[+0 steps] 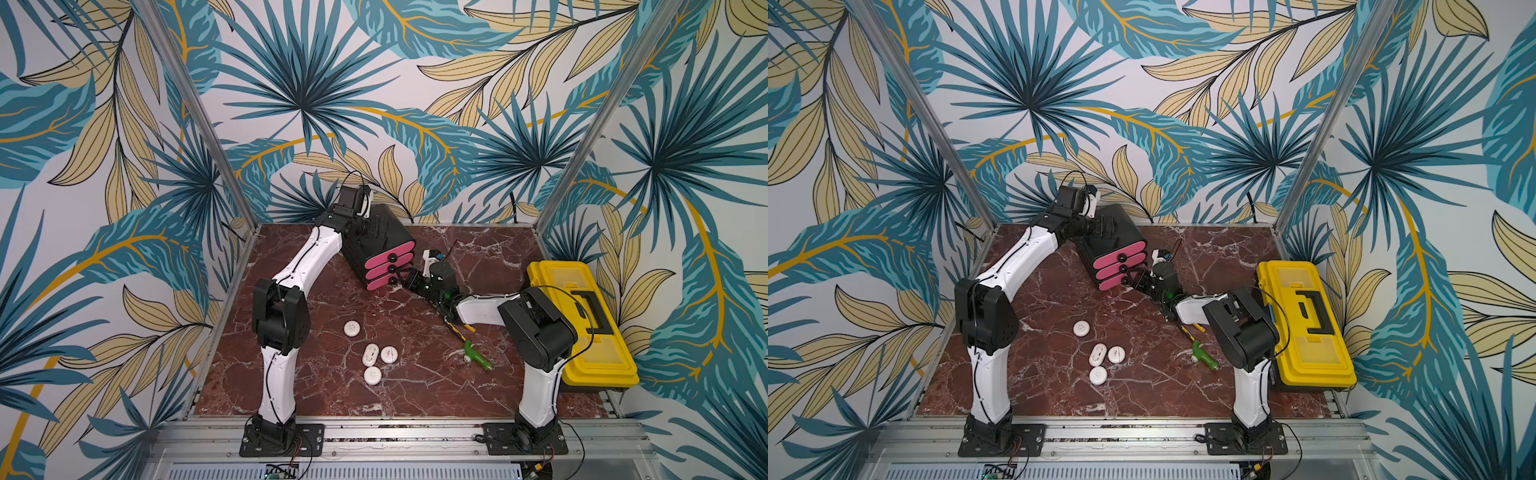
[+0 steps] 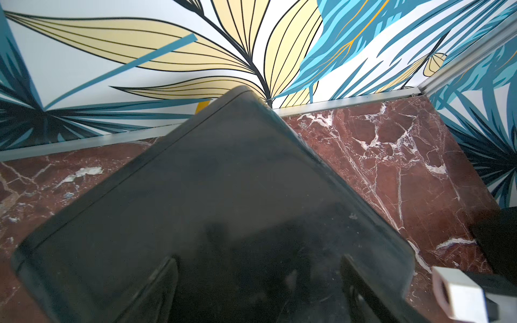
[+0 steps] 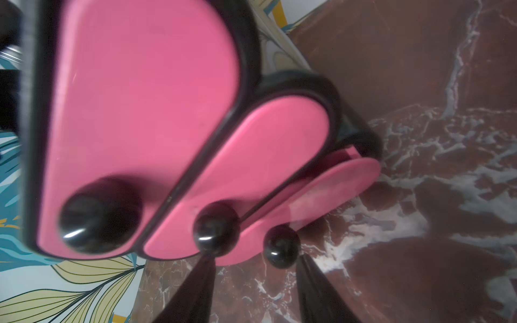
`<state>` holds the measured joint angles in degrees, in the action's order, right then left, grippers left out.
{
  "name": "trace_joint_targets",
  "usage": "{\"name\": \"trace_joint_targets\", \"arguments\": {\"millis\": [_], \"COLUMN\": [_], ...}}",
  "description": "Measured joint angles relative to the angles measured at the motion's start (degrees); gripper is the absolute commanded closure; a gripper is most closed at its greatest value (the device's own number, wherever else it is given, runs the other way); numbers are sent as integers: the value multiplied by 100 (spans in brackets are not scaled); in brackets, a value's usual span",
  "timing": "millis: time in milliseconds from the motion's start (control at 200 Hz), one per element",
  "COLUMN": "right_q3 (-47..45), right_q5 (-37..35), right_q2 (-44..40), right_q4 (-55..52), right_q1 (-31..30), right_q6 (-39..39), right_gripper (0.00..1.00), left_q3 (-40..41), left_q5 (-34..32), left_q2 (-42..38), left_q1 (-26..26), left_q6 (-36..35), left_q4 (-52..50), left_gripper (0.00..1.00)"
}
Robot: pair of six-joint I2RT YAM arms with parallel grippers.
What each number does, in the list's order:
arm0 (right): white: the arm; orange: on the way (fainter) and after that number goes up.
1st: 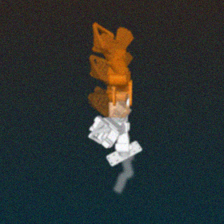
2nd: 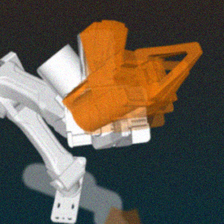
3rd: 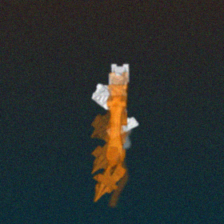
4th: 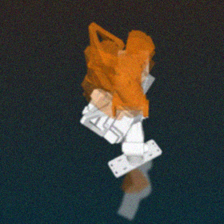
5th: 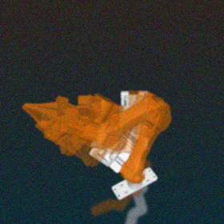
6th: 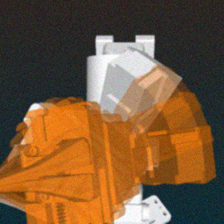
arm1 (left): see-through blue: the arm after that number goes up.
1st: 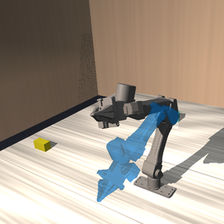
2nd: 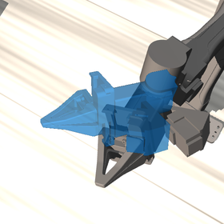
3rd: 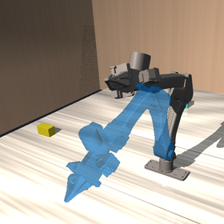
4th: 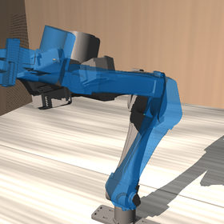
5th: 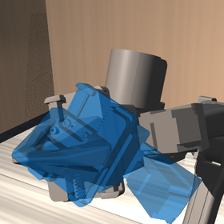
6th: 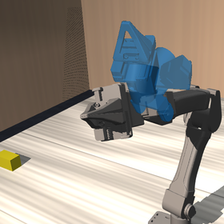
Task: Put the bluetooth earphones in the drawer according to color
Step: Open the drawer in the storage box.
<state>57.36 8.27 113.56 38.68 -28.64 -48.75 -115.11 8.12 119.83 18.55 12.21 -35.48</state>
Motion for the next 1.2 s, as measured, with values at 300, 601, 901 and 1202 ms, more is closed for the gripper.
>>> {"name": "trace_joint_targets", "arguments": {"millis": [300, 601, 901, 1202], "right_q3": [249, 605, 695, 772], "right_q5": [264, 472, 605, 662], "right_q2": [754, 1045, 1237, 1338], "right_q4": [243, 551, 660, 739], "right_q1": [13, 17, 17, 15], "right_q6": [-55, -50, -55, -52], "right_gripper": [50, 51, 54, 55], "left_q3": [17, 44, 46, 46], "left_q5": [37, 79, 96, 118], "left_q2": [-7, -28, -28, -31], "left_q1": [-13, -26, -31, -39], "left_q6": [2, 0, 2, 0], "left_q4": [15, 24, 24, 24], "left_gripper": [5, 5, 5, 5]}}
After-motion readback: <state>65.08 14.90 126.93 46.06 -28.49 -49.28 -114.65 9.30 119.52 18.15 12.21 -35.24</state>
